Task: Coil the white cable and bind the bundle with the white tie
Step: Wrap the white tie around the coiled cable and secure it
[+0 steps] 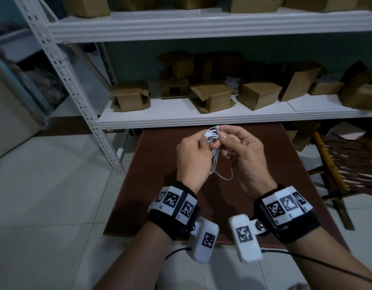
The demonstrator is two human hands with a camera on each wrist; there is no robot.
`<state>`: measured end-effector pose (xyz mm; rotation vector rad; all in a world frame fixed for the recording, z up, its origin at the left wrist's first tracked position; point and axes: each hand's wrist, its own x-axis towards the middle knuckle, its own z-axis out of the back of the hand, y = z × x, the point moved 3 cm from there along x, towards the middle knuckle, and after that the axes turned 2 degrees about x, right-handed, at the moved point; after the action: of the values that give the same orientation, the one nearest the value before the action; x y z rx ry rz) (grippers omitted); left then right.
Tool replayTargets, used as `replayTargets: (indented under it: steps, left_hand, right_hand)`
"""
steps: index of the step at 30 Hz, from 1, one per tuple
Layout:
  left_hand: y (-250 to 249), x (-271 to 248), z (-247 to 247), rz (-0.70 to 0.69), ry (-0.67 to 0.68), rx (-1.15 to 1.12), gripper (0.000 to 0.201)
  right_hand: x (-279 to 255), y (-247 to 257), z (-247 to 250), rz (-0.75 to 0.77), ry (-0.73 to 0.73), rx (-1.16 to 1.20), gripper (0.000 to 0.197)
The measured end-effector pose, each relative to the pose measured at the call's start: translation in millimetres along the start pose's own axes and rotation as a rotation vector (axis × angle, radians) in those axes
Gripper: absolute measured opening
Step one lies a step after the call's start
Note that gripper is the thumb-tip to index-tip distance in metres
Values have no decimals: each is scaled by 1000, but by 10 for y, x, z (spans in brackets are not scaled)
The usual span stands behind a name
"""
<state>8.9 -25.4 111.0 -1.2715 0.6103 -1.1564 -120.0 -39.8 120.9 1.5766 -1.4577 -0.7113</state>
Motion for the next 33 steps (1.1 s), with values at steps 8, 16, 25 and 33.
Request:
replayTargets:
  steps: [8,16,25,33]
  left_hand:
    - [23,29,-3,-14,27,-6,33]
    - [54,41,-51,16,51,-22,31]
    - [36,26,-56,9,65,-17,31]
    - [-10,-5,-46,8,73,-27,31]
  right_hand:
    - [31,-14,18,14,-9,19,18]
    - [27,-4,18,18,-2,27,16]
    - [20,4,29,35,-21,-9,16]
    - [18,5,15,37,-18,19,17]
